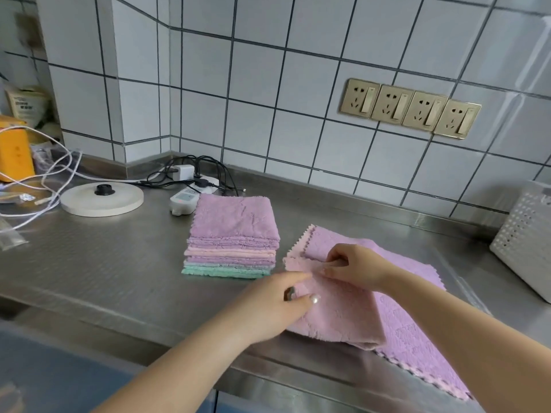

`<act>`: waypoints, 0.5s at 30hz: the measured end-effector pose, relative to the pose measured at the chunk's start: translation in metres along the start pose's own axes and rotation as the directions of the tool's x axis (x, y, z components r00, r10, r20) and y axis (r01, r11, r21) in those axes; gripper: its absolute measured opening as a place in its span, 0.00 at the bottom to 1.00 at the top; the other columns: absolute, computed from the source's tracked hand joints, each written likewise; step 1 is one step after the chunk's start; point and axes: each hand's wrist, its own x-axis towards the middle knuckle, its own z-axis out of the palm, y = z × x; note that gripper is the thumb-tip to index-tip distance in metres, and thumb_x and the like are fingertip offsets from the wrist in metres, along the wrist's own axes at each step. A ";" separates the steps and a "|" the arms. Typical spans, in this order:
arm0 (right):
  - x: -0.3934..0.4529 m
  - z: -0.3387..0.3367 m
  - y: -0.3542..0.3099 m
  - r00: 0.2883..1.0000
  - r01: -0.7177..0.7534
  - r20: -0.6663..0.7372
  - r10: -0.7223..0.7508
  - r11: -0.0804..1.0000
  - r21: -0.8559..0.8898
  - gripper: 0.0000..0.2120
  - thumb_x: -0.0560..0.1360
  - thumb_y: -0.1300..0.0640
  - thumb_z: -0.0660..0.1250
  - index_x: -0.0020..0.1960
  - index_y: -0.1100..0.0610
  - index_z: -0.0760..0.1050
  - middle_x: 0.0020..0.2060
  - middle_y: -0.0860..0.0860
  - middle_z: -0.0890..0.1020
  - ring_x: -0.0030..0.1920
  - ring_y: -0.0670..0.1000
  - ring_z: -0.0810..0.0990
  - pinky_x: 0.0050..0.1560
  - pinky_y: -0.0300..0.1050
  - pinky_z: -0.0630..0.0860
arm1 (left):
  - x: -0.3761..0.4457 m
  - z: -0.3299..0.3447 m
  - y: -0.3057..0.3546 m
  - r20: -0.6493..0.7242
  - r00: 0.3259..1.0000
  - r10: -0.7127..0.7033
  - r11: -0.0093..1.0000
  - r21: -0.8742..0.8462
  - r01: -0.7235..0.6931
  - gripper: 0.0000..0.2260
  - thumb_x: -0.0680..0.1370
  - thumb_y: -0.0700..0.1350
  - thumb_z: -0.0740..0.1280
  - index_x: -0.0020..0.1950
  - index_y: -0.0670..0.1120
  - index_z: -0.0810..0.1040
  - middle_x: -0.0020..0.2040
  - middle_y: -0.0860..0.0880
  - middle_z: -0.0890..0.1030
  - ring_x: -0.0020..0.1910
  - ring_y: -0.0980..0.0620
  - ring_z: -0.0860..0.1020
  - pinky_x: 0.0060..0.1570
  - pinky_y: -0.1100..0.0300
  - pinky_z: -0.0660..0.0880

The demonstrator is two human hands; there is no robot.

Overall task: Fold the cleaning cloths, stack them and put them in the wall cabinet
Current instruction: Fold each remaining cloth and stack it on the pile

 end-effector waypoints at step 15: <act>-0.007 -0.012 0.033 0.980 -0.185 -0.019 0.197 0.948 0.259 0.14 0.73 0.47 0.69 0.57 0.48 0.77 0.51 0.48 0.80 0.50 0.49 0.77 0.48 0.40 0.70 | 0.032 0.002 0.001 0.078 0.996 -0.052 0.997 0.068 0.047 0.21 0.78 0.46 0.63 0.72 0.51 0.68 0.70 0.51 0.70 0.66 0.57 0.70 0.57 0.70 0.61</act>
